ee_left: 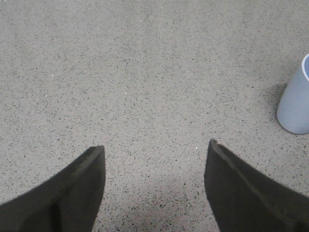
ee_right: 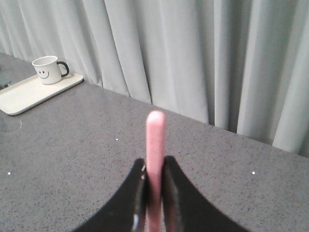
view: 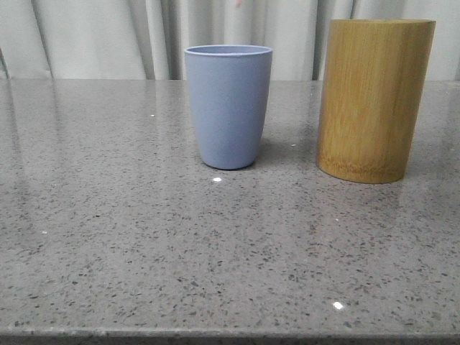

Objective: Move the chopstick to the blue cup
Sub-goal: 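Lift the pink chopstick out and carry it over the blue cup, then lower the chopstick into the blue cup and open the right gripper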

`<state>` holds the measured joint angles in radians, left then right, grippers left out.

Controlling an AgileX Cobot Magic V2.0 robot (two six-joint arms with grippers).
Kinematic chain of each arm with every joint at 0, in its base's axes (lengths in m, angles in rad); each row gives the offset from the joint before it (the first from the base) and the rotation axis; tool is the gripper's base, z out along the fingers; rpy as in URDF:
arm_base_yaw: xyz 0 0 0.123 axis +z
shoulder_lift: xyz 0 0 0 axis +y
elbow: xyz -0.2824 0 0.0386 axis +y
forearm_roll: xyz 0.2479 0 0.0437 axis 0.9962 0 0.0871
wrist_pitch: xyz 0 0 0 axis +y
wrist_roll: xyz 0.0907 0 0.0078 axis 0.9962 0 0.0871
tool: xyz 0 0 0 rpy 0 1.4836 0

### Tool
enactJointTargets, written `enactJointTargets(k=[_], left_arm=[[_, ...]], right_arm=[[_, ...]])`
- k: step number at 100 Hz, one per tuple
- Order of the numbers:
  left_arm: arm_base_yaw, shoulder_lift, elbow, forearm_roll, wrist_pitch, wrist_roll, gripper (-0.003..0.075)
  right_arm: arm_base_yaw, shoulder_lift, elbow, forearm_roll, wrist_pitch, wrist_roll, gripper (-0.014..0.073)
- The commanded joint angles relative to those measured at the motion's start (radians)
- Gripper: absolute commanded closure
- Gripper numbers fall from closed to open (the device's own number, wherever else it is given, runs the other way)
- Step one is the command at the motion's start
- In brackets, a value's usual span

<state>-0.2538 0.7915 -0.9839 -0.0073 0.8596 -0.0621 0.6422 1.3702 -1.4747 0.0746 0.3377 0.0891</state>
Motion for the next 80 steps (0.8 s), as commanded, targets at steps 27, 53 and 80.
enactJointTargets(k=[27,53,80], left_arm=[[0.002,-0.007,-0.025,-0.010,-0.068,-0.013,0.0279],[0.002,-0.007,-0.025,-0.010,-0.068,-0.013,0.0279],[0.002,-0.007,-0.025,-0.010,-0.068,-0.013,0.0279]], right_arm=[[0.004,0.053,0.044,-0.011,-0.164,-0.012,0.0662],[0.004,0.053,0.121,-0.016,-0.218,-0.012,0.0662],[0.004,0.054,0.121,-0.018,-0.216,-0.012,0.0494]])
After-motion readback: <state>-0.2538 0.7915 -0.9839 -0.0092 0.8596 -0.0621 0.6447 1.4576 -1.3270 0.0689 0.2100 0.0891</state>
